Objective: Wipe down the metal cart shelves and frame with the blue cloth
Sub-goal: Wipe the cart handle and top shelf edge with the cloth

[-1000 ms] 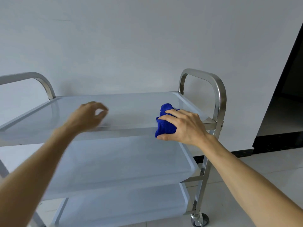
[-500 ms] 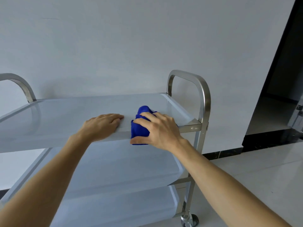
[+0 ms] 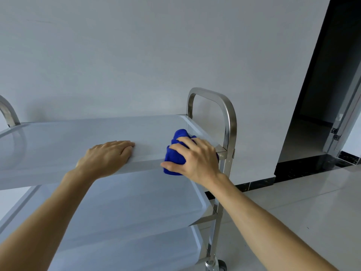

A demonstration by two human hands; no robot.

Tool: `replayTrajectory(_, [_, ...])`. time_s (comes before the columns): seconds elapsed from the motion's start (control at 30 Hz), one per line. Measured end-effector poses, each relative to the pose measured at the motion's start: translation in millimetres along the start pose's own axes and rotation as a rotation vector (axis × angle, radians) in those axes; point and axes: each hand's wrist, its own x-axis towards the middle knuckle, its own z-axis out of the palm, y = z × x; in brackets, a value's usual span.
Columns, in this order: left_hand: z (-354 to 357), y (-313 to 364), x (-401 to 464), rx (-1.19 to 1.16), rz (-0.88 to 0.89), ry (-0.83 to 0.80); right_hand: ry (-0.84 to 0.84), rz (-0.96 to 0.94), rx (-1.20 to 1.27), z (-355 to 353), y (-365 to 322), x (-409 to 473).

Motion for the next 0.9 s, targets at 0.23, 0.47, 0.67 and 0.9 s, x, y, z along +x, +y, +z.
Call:
replayTrajectory(0.23, [-17.4, 19.0, 5.4, 0.112, -0.016, 0.016, 0.023, -0.039, 0.057, -24.5, 16.7, 4.1])
replayTrajectory(0.47, [-7.7, 109.3, 27.8, -0.276, 0.263, 0.083, 0.367, 0.489, 0.199, -98.4, 56.8, 44.6])
replayTrajectory(0.67, [26.3, 139.9, 41.8, -0.13, 0.334, -0.002, 0.27, 0.73, 0.311, -72.0, 69.5, 33.0])
replayTrajectory(0.9, [46.0, 129.3, 52.6, -0.055, 0.343, -0.078, 0.296, 0.96, 0.36, -22.8, 56.7, -10.9])
